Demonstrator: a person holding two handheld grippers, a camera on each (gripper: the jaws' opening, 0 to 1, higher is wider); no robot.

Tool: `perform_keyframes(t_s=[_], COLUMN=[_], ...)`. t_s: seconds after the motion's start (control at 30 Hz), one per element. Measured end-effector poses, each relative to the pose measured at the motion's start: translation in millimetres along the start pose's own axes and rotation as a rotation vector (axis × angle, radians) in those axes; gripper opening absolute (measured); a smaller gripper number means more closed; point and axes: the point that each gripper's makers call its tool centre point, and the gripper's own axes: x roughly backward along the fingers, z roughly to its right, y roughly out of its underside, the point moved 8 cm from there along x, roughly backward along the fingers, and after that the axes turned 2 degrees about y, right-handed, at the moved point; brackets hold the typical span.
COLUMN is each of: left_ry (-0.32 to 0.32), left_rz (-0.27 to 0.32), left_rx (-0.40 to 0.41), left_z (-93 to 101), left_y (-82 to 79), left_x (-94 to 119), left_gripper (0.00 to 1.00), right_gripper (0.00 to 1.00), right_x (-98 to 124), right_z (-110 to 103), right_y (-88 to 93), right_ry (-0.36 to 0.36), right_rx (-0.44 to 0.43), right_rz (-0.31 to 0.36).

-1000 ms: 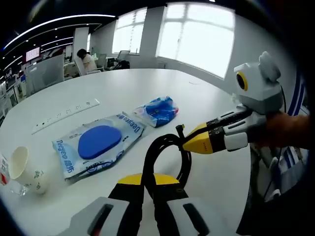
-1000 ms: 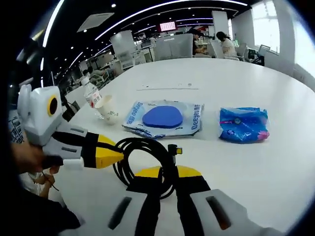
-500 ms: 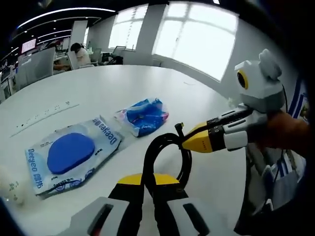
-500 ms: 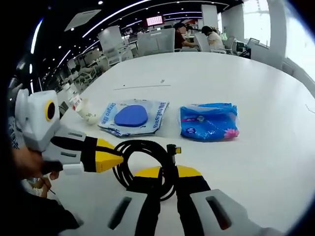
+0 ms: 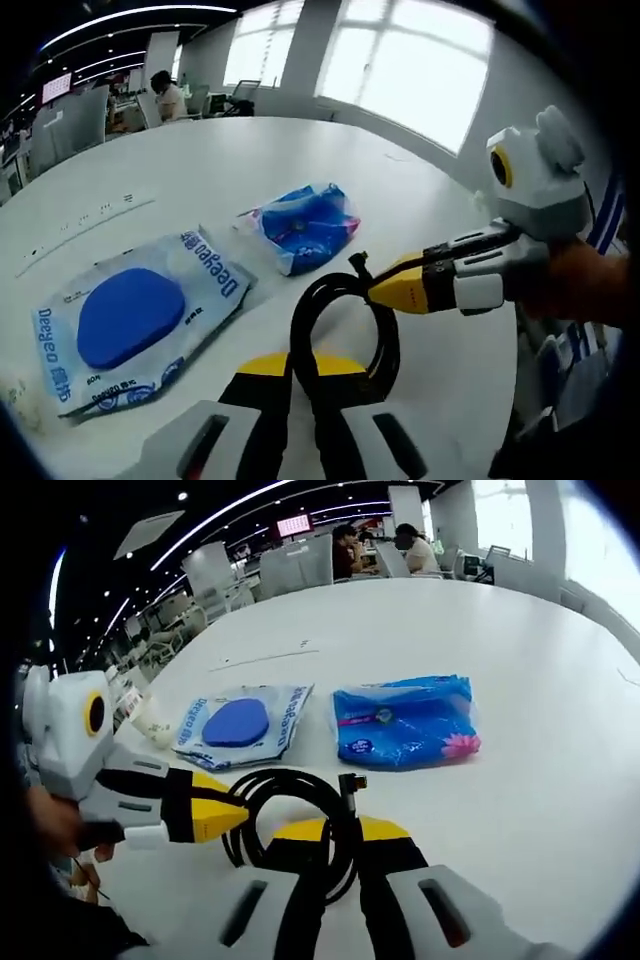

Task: Arrange the tabletop items into an orderly group along one side of the table until the central work area is clear of visible clutter.

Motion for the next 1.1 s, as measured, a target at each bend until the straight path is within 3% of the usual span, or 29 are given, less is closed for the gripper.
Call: perform_keyframes(t_s=[0.3, 0.43, 0.53, 0.6, 0.83, 1.1], left_ry=[-0.030, -0.039, -0.038, -0.036, -0.063, -0.073], left_rz=[-0.015, -0.011, -0.007, -0.004, 0.042, 0.103], left_rx=[0.039, 0.020, 0.011, -0.063, -0.084, -0.110], left_z=[-5.5, -6.9, -9.3, -9.2, -11.8, -18.3], left_y=[3.2, 2.5, 1.8, 1.0, 0.2, 6.7], left_x=[-14.5, -17.1, -18.1, -15.9, -0.6, 37.0], left_gripper=[0.05, 0.06, 0.06, 0.11, 0.24, 0.40], right_gripper=[0.05, 0.05, 0.06, 0.06, 0.07, 0.31], right_x=[-13.3, -16.4, -19.2, -19.2, -6.5, 12.7], right_z=[2.1, 1.7, 1.2, 0.5, 1.5, -2.4], right_y=[11.5, 13.5, 12.4, 11.6, 12.3, 6.3], right_ry=[0.025, 0.037, 0.044, 0.047, 0.043, -0.008], right_rx=[-0.045, -0.032, 0.028, 0.109, 0.153, 0.202], right_rz=[0.037, 0.060, 0.087, 0.086, 0.113, 0.180])
